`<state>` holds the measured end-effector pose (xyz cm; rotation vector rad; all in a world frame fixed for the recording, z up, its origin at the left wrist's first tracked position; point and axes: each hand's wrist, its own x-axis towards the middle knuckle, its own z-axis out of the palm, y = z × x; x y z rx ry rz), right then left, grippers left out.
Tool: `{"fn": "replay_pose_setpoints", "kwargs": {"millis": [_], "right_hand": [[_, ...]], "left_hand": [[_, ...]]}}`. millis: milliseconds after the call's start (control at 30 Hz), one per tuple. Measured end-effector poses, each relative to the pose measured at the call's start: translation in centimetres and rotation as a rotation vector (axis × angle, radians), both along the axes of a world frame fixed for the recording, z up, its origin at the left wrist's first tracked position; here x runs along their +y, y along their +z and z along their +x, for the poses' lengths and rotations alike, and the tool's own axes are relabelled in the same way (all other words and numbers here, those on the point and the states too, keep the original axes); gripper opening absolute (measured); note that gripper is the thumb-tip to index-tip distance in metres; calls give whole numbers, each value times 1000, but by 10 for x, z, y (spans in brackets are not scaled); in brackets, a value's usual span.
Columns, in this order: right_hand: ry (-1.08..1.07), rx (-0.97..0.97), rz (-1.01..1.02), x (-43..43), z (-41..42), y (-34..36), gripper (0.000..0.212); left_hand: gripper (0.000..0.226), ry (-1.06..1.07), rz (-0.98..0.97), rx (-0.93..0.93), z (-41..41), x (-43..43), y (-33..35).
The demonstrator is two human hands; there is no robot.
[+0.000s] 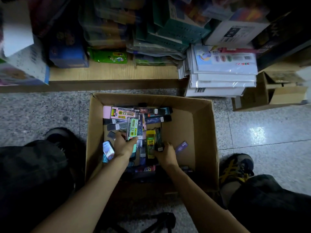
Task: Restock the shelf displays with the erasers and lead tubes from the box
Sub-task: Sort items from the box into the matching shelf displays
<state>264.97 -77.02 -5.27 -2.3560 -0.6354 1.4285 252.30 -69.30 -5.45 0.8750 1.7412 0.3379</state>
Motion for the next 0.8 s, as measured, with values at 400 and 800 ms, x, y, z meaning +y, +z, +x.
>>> {"fn": "replay_pose_setpoints", "kwargs": {"millis": [400,800], "right_hand": [[-479,267,157,-19,8,14,20],[-341,529,399,-13,8,92,21]], "left_hand": [[61,-6,-95,-229,-20,-11,10],[98,-70,-130,-457,29,-28,69]]}}
